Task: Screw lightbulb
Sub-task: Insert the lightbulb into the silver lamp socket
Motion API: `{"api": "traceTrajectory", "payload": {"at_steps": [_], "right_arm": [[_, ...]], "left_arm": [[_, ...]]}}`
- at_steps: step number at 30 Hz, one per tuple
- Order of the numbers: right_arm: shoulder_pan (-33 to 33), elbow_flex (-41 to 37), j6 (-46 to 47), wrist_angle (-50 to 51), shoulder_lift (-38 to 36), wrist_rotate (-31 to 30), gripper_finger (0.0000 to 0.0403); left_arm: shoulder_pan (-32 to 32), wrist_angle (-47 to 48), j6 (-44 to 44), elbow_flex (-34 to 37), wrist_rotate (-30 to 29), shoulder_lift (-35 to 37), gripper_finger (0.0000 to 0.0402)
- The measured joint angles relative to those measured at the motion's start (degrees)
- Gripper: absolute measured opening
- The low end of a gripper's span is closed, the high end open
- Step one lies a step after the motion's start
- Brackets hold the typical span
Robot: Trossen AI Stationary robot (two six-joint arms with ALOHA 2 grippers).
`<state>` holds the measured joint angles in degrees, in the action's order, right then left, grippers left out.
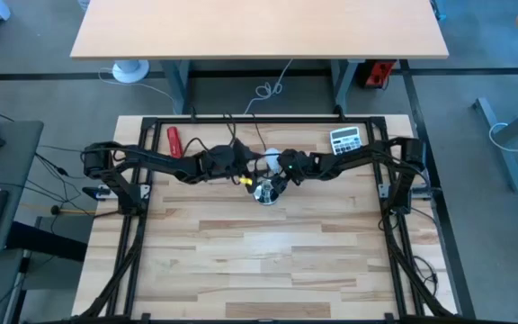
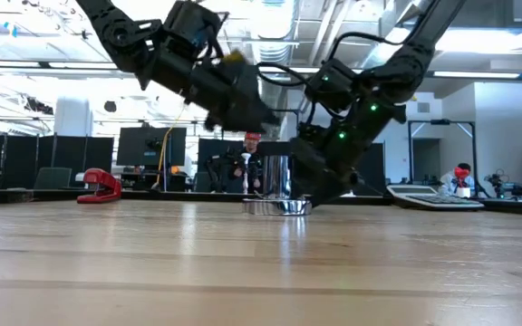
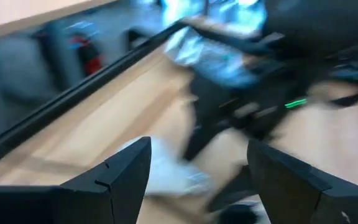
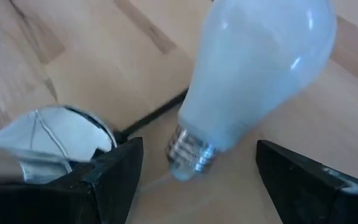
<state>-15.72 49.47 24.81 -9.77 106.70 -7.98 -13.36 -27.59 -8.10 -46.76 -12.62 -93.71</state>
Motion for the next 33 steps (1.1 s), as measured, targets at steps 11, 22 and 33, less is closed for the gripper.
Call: {"api": "traceTrajectory", "payload": {"at_steps": [11,22,33], "right_arm": [[-3.03,0.02,0.16,-0.26,0.26,1.13,0.0289],[-0.81,0.02,-1.8,2.6,0.26,-1.0,0.0115],[3.46,-5.8,-7.01,-5.58,-4.82,-14.74,0.0114]], "left_arm": [[-5.54,7.94,-1.71,0.0,-0.02,-0.07,0.0239],[-5.09,7.6,-3.59,0.01,-1.21,-0.07,0.0235],[-4.6,5.97,-0.6,0.02,-1.14,-0.07,0.0235]]}}
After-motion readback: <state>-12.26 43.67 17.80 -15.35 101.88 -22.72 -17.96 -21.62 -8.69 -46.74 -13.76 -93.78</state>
